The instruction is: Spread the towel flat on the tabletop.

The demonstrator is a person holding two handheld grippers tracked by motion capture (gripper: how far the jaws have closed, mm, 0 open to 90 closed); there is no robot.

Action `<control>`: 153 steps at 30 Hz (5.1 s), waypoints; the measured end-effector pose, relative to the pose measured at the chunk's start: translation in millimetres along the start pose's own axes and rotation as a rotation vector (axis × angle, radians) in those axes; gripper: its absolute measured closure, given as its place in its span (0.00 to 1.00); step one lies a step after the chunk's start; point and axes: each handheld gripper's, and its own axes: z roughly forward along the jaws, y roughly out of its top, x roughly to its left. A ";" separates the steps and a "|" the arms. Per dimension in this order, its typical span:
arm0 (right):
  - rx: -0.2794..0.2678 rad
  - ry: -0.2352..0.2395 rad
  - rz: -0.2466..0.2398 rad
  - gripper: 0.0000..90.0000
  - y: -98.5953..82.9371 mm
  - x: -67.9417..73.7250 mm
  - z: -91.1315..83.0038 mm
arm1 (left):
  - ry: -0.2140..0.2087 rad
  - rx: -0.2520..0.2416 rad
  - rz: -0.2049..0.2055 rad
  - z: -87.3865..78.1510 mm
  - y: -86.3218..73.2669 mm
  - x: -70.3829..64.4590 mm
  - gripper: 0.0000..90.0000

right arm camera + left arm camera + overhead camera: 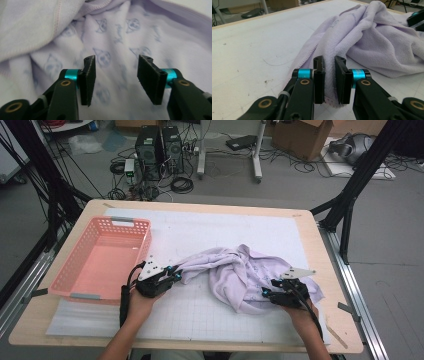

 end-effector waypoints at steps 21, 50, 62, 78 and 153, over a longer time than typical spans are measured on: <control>0.098 0.117 -0.109 0.93 -41.1 26.6 -57.4 | -0.007 0.031 0.024 0.9 -3.3 -0.1 0.87; -0.007 0.242 -0.192 0.95 55.3 44.0 24.4 | 0.009 0.018 -0.001 0.0 -4.2 2.1 0.81; 0.066 0.481 -0.378 0.95 34.6 88.9 10.0 | 0.030 -0.016 -0.097 -0.2 -3.2 6.5 0.49; -0.122 0.210 -0.297 0.78 110.0 60.5 33.3 | -0.021 0.131 -0.019 13.6 -8.0 -2.6 0.82; 0.000 -0.023 -0.030 0.49 47.7 -51.7 24.3 | -0.095 0.129 -0.165 55.7 4.8 -22.2 0.48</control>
